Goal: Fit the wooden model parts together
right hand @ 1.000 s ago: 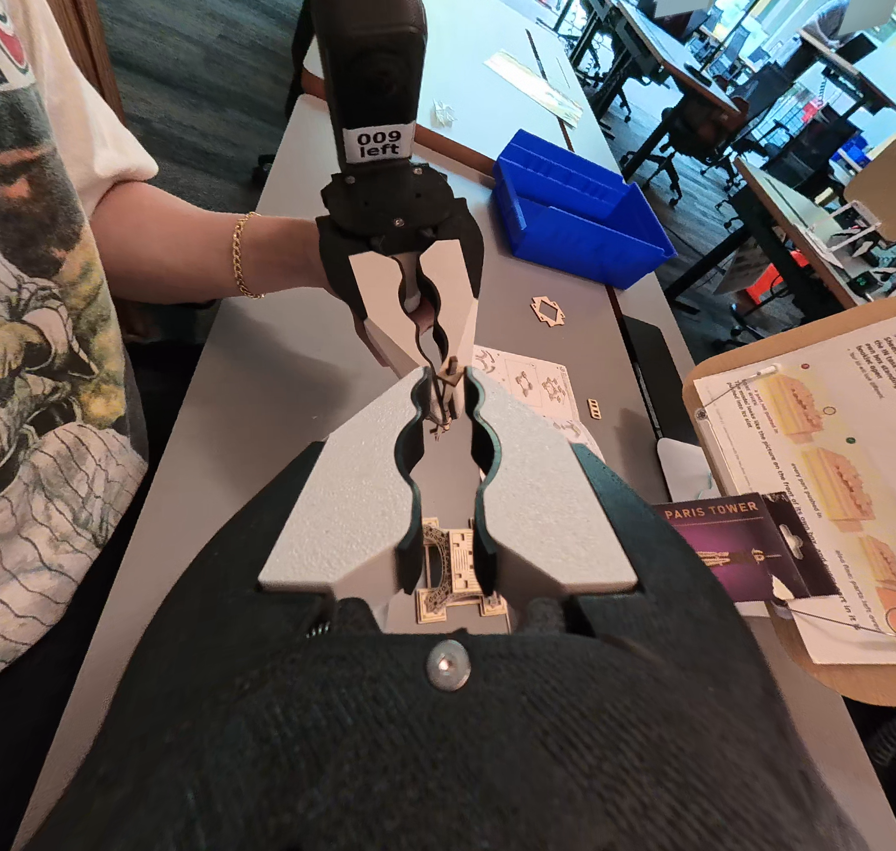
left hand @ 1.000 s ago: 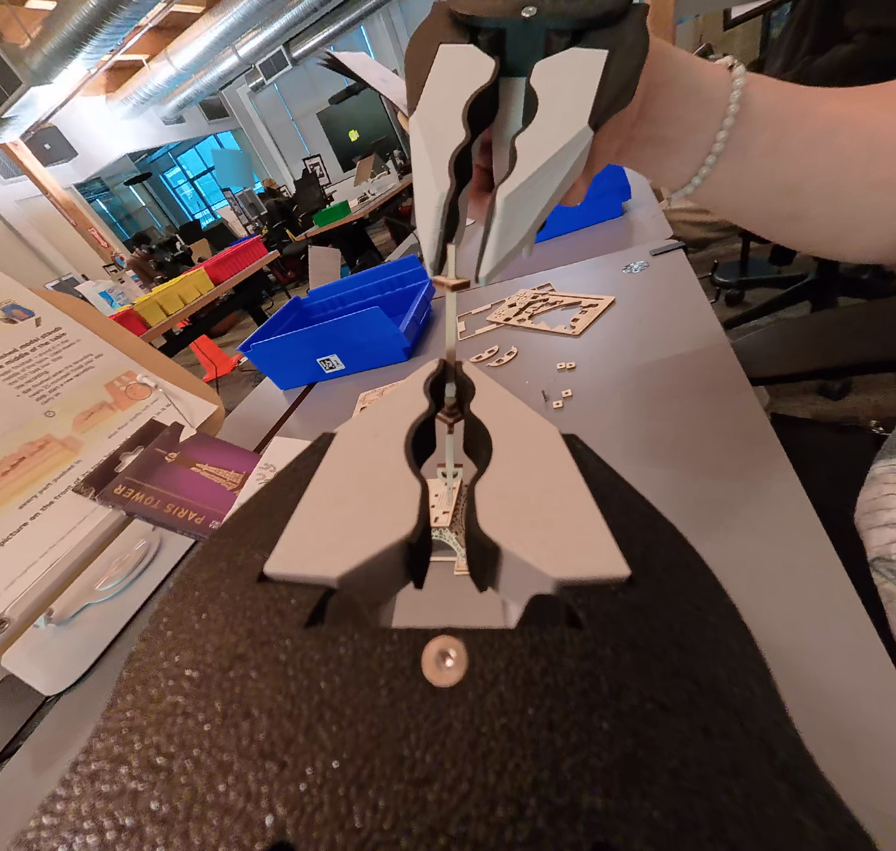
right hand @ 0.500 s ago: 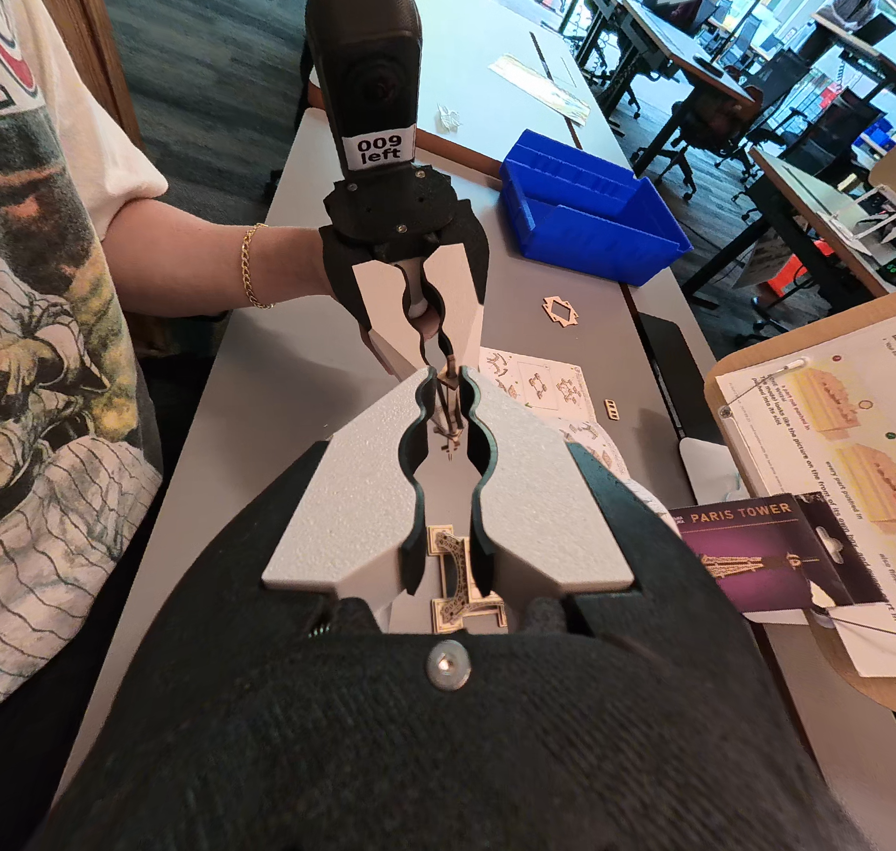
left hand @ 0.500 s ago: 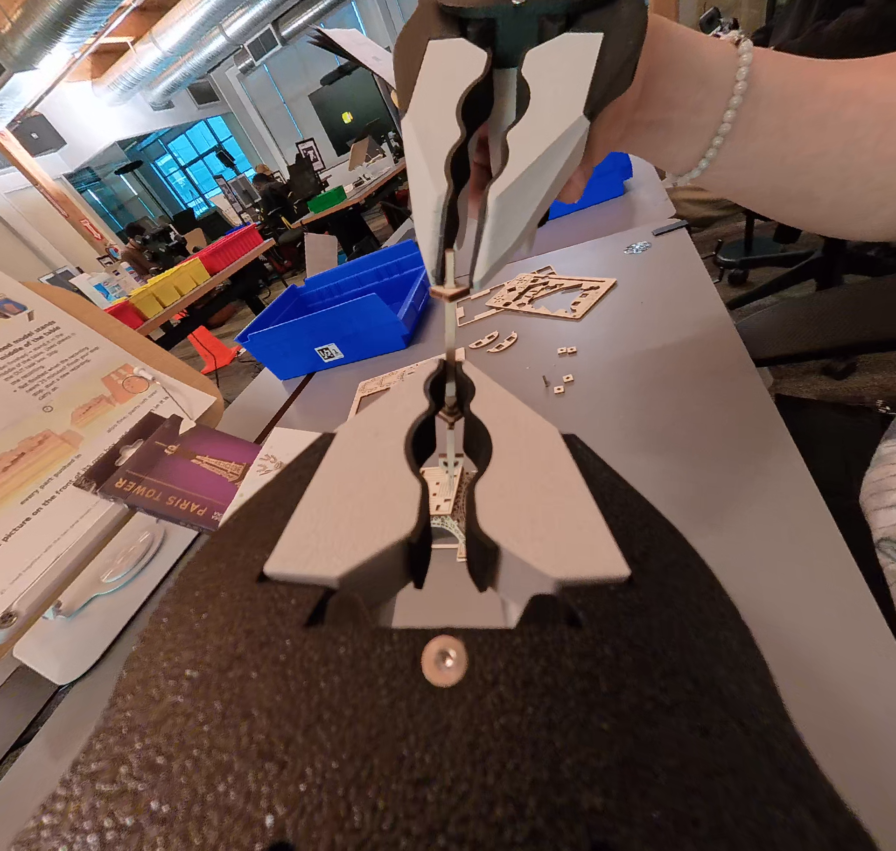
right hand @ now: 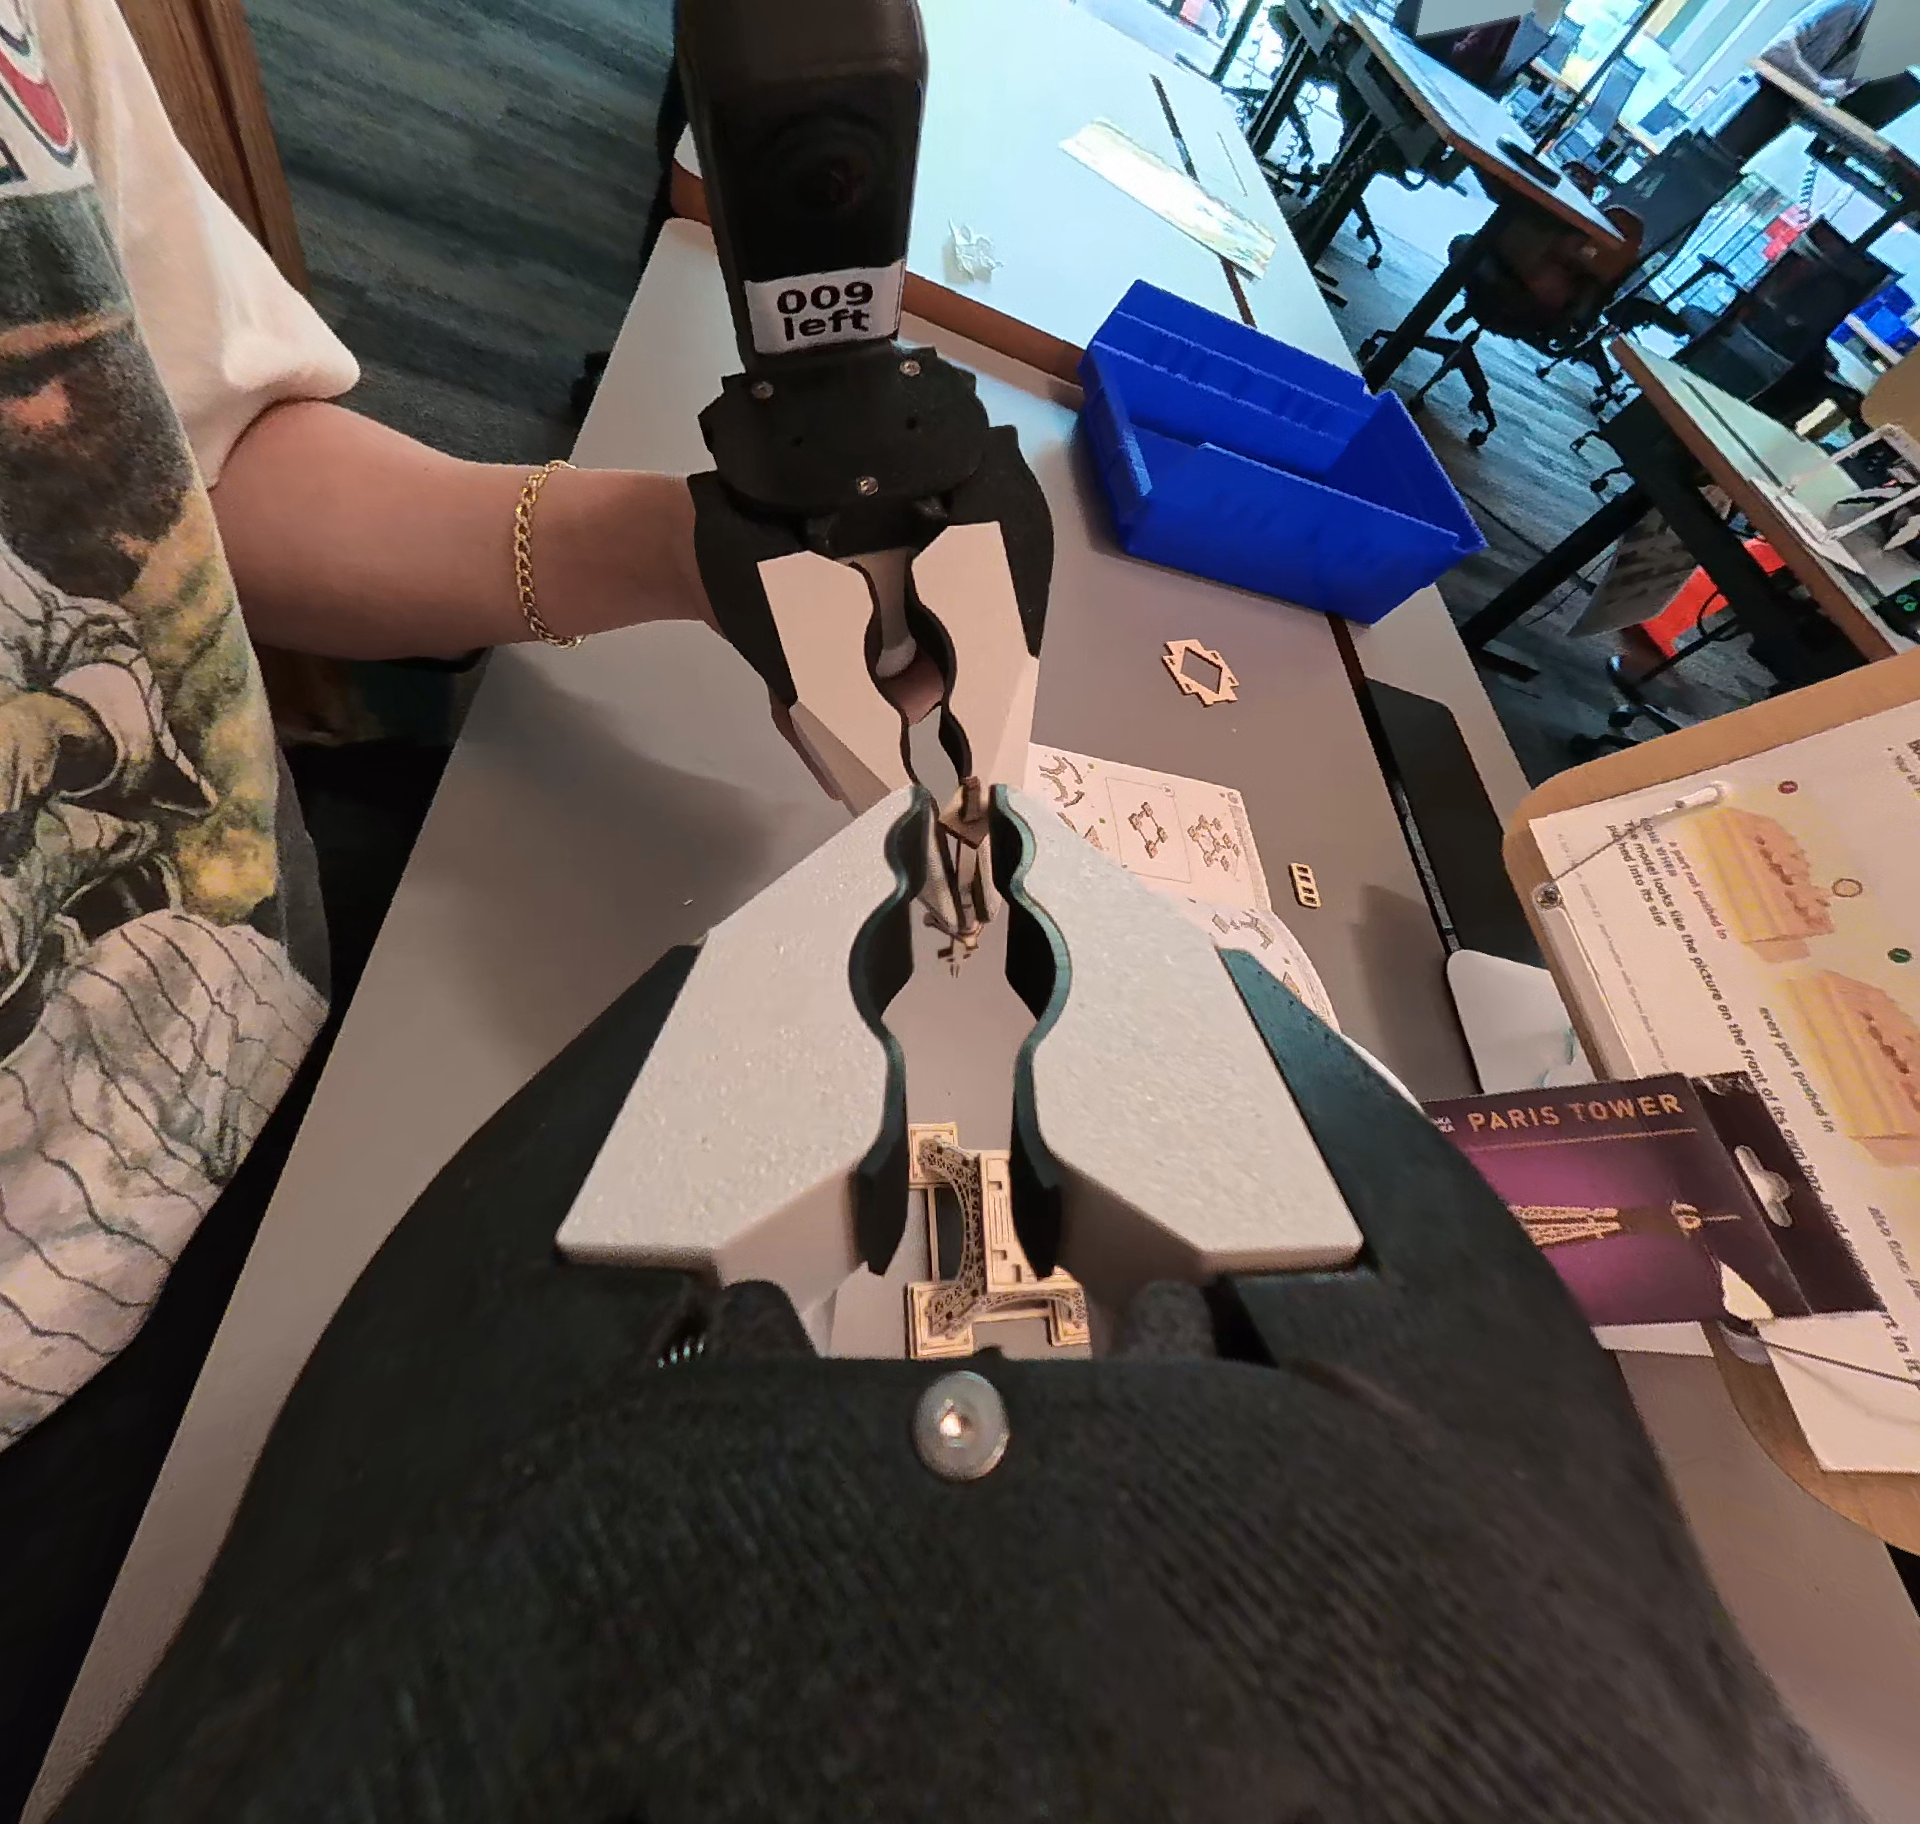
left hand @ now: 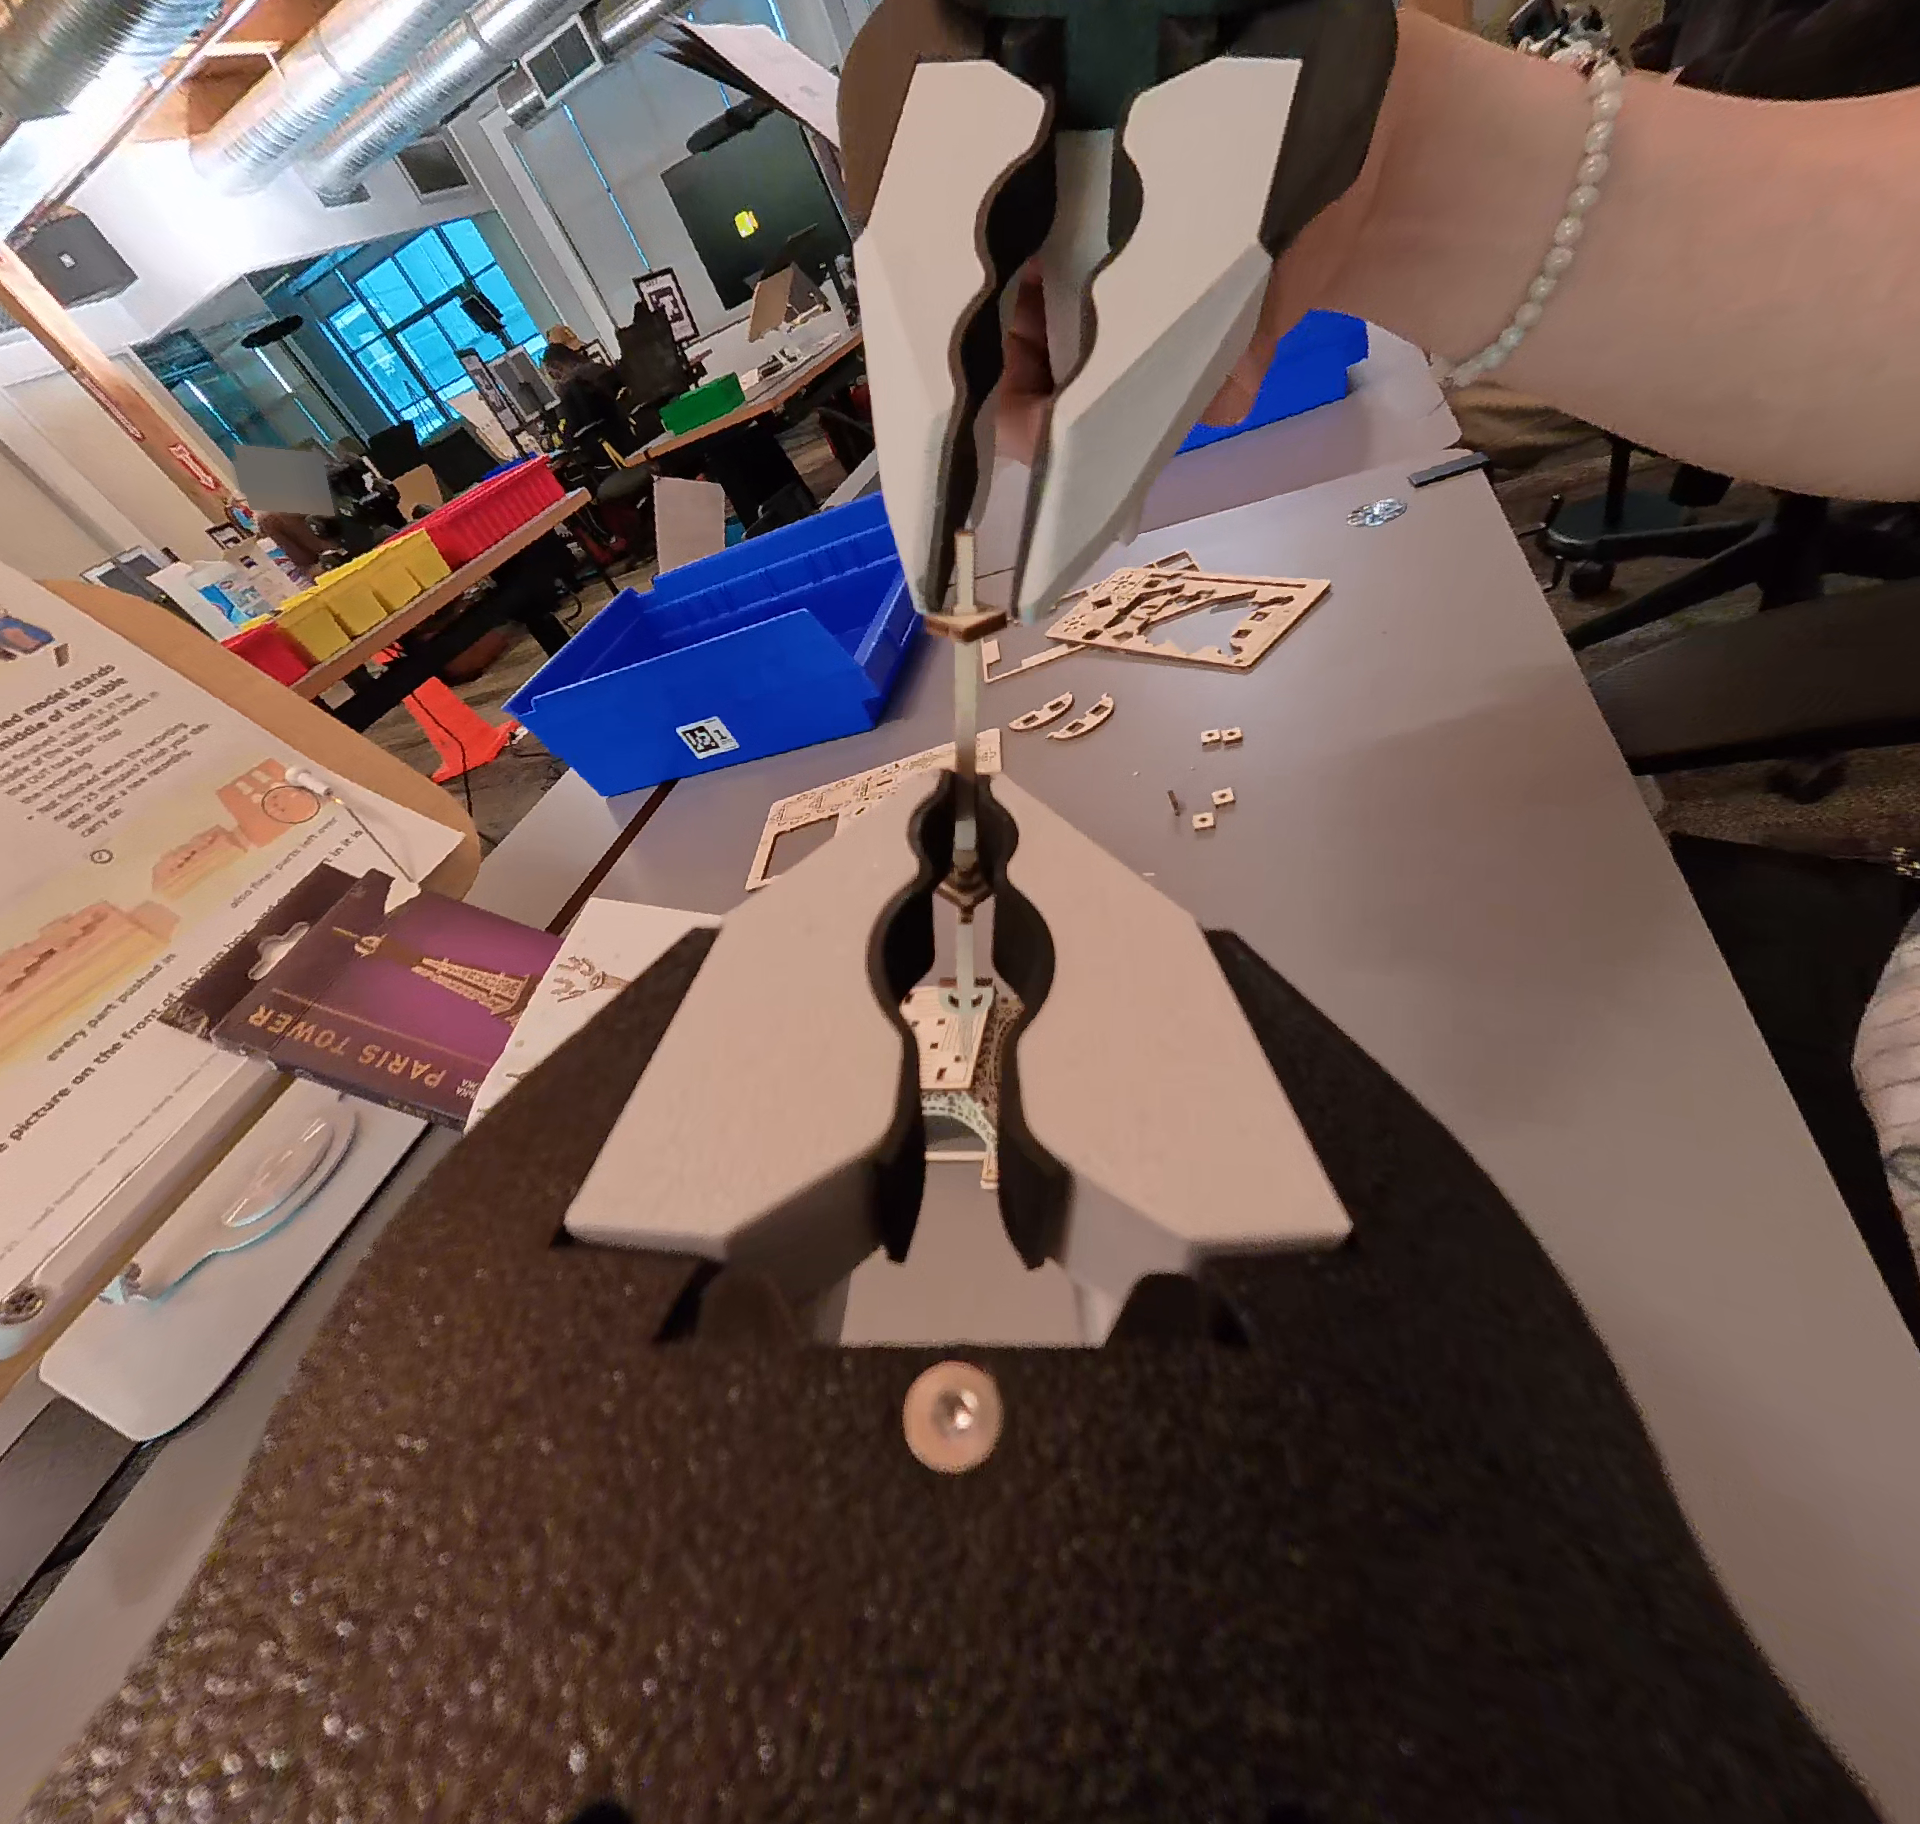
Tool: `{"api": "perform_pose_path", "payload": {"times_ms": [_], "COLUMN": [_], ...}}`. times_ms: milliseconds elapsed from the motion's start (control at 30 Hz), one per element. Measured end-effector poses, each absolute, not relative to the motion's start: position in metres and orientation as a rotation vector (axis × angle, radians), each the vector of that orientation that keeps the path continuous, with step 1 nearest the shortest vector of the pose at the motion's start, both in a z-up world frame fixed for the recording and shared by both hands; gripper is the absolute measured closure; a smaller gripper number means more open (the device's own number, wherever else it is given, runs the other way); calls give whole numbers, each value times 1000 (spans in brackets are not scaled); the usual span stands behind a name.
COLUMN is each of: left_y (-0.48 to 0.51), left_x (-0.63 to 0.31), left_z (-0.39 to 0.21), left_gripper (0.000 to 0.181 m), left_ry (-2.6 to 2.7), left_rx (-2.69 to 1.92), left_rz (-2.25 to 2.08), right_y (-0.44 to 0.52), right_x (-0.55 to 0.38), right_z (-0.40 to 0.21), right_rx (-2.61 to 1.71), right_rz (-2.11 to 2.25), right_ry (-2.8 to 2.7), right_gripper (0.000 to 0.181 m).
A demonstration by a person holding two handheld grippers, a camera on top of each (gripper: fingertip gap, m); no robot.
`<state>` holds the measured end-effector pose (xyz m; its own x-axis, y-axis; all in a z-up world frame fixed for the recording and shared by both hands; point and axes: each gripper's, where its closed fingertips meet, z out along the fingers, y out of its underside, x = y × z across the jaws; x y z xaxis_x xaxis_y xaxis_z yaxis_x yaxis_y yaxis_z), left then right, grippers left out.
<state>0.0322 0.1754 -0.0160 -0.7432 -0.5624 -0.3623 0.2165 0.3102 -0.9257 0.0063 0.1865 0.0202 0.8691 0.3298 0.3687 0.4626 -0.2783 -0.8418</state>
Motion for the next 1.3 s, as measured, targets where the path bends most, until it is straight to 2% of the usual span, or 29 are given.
{"api": "perform_pose_path", "payload": {"times_ms": [300,400,533,733,1000,1300], "left_y": [176,176,176,175,174,177], "left_x": [32,31,30,30,29,34], "left_z": [-14,-12,-12,-14,-15,-16], "left_gripper": [181,181,181,181,181,181], "left_ry": [1891,1879,1881,1883,1894,1879], "left_rx": [-305,-300,-294,-296,-330,-332], "left_rz": [-1556,-1563,-1570,-1604,-1705,-1621], "right_y": [187,188,190,186,184,187], "right_x": [9,8,6,7,5,13], "right_z": [23,26,25,23,21,20], "right_rx": [-1845,-1818,-1793,-1779,-1761,-1787], "right_rz": [-72,-50,-30,-22,16,4], "right_ry": [-518,-504,-518,-527,-523,-459], "right_gripper": [173,180,181,180,168,173]}}
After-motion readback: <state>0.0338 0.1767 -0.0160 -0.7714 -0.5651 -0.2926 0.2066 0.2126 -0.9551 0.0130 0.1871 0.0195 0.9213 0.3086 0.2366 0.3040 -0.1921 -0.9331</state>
